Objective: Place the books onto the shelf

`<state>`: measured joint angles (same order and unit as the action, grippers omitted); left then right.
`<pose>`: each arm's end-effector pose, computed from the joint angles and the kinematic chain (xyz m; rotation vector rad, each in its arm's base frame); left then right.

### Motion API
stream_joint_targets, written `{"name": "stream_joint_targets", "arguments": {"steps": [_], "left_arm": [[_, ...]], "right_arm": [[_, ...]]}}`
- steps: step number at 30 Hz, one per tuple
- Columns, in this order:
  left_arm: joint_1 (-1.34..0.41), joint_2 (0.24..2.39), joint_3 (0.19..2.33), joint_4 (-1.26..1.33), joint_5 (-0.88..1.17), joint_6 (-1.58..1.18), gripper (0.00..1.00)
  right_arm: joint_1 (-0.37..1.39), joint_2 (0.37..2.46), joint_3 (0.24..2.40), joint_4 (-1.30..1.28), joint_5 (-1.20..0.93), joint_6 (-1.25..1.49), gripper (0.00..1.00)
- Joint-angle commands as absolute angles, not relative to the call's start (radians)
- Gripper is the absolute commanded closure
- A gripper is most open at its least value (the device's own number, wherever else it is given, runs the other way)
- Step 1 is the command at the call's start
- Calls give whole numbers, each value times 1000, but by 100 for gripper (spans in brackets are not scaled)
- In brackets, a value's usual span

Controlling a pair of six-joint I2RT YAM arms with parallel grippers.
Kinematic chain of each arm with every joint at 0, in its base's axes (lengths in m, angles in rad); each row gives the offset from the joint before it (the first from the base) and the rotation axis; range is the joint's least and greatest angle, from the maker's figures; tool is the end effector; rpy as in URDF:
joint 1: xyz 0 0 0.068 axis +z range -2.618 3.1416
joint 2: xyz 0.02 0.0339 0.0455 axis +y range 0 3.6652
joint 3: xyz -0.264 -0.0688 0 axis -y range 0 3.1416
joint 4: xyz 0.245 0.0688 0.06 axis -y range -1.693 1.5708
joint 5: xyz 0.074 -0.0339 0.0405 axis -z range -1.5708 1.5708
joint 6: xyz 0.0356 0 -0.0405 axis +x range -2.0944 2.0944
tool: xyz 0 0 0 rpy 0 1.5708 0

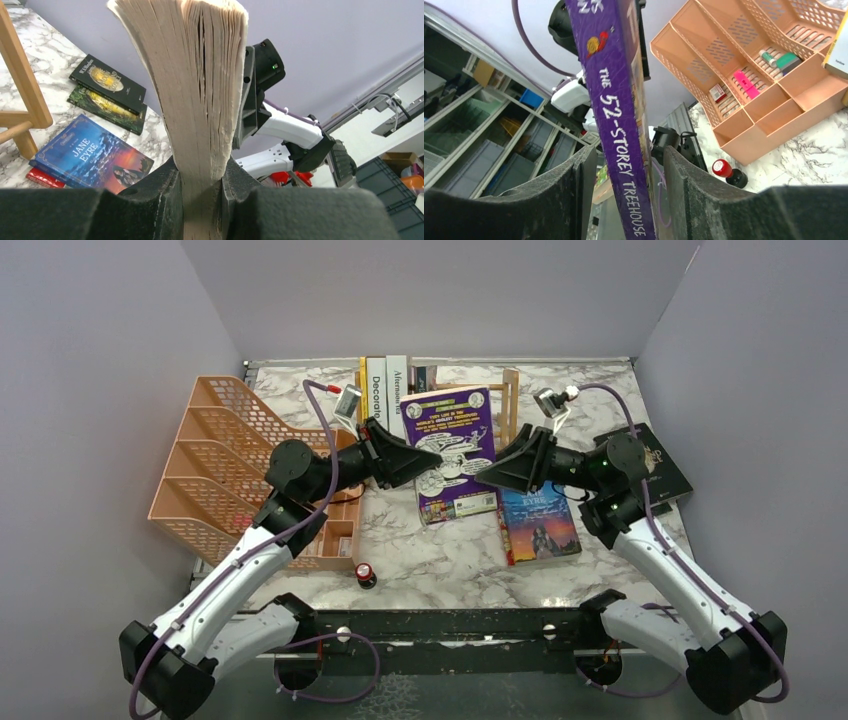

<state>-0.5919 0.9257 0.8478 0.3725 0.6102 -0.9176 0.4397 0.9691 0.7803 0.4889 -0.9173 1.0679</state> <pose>0.1620 -0.1335 0.3952 0.3633 1.4927 -1.6307 0.1815 0.1166 0.3724 -0.4528 1.5989 1.7788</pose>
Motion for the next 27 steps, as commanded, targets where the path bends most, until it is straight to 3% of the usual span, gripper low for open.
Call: {"name": "stream_joint_targets", "arguments": {"steps": [1,3,5,6,7,8,9,11,17,27], "left_arm": [[-592,937,899,453,564,-938,100],[-592,939,886,453,564,-937,99],[-592,936,871,452,569,-929,90],[-593,935,865,450,572,-922,79],[-592,935,856,446,575,-913,58],[-592,931,848,434,575,-898,36],[-592,929,845,406,568,-874,22],[-592,924,868,246,496,-789,9],[-589,929,949,-246,141,-541,1],[-584,882,910,-345,-74,-409,1]], "right_arm": [[456,971,778,574,-950,1032,48],[457,973,775,579,-937,1019,55],[457,979,777,575,-923,997,70],[456,982,779,571,-917,983,81],[456,983,784,558,-907,959,92],[456,981,792,526,-887,926,98],[456,975,806,466,-854,878,99],[456,963,851,336,-751,771,99],[457,1012,949,107,-427,540,99],[625,1312,1154,17,215,369,99]]}}
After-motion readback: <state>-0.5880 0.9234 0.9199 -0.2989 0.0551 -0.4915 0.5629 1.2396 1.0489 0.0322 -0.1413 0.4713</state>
